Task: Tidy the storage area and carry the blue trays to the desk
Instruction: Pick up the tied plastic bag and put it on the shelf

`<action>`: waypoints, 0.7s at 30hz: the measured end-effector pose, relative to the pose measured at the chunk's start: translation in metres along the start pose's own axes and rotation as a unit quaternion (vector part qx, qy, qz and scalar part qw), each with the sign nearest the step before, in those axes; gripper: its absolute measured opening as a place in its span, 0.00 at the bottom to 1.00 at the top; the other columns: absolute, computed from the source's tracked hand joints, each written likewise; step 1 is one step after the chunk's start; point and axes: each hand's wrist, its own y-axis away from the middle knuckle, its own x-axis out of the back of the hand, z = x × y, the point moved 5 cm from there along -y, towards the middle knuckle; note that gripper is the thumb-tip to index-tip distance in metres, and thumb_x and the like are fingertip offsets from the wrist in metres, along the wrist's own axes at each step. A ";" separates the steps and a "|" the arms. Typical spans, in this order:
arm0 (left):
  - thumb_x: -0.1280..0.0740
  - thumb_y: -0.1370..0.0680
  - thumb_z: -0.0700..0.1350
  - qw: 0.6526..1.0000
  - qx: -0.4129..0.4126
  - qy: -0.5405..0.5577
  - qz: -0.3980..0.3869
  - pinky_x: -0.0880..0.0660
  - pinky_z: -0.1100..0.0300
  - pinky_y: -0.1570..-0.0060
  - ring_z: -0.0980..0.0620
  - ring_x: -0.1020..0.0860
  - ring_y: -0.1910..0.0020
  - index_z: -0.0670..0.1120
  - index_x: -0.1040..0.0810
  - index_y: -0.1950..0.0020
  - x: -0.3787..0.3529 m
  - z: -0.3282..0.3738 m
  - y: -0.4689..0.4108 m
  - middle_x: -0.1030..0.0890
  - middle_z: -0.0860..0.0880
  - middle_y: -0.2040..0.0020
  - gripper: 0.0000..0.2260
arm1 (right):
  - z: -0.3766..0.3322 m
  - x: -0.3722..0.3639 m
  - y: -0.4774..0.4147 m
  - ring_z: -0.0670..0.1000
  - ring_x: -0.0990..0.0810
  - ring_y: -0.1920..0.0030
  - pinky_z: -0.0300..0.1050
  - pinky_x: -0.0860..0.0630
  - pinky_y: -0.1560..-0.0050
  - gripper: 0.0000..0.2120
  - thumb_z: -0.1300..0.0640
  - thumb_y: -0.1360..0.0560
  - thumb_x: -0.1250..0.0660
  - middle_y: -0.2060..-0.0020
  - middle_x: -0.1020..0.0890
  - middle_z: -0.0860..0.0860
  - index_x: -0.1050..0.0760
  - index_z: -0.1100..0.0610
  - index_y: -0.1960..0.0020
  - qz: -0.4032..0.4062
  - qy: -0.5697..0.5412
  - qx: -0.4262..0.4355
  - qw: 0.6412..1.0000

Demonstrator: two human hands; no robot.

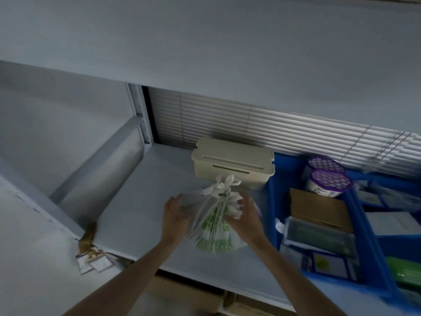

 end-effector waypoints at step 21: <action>0.35 0.28 0.60 0.898 -0.192 -0.370 -0.141 0.22 0.41 0.45 0.34 0.32 0.29 0.49 0.47 0.21 -0.046 -0.033 -0.025 0.35 0.39 0.24 0.40 | 0.051 -0.007 -0.007 0.64 0.37 0.26 0.61 0.31 0.32 0.42 0.40 0.24 0.35 0.21 0.43 0.56 0.53 0.50 0.20 -0.029 0.382 -0.041 0.923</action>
